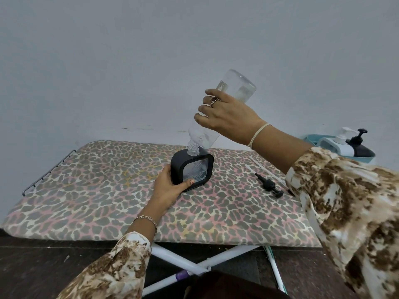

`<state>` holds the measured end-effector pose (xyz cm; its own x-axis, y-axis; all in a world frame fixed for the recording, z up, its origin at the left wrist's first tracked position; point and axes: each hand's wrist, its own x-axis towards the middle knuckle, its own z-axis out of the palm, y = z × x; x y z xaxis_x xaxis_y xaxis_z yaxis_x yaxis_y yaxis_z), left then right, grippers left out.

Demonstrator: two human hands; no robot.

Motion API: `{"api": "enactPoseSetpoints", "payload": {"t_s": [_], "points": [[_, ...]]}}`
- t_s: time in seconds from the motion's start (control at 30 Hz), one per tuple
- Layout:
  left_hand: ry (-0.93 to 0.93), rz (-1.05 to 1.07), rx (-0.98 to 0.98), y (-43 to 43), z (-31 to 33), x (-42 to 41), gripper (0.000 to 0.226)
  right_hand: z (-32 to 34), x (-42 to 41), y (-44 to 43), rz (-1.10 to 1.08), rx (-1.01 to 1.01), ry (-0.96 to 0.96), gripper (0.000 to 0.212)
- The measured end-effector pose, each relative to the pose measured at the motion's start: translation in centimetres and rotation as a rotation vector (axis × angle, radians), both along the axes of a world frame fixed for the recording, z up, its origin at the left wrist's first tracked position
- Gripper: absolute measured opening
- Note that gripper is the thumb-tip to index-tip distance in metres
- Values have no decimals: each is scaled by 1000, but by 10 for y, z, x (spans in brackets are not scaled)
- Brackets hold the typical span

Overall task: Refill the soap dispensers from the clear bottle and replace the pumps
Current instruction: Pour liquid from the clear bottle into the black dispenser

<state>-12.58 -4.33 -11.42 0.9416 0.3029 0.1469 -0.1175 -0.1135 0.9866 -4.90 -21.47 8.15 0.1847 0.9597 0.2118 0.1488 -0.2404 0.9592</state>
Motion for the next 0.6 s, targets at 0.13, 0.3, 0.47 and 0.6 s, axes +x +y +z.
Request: {"api": "enactPoseSetpoints", "payload": {"t_s": [0.13,0.3,0.47,0.6], "points": [[6,4,0,1,-1,0,67,1,2,2,31,-17,-23,27],[-8,16,4,-2,0,-1,64,1,5,4,73,-43,-43,28],[-12,31,17,-3,1,-2,63,3,6,7,122,-67,-83,29],[-6,46,48,-2,0,-1,71,5,3,11,134,-88,-109,28]]}}
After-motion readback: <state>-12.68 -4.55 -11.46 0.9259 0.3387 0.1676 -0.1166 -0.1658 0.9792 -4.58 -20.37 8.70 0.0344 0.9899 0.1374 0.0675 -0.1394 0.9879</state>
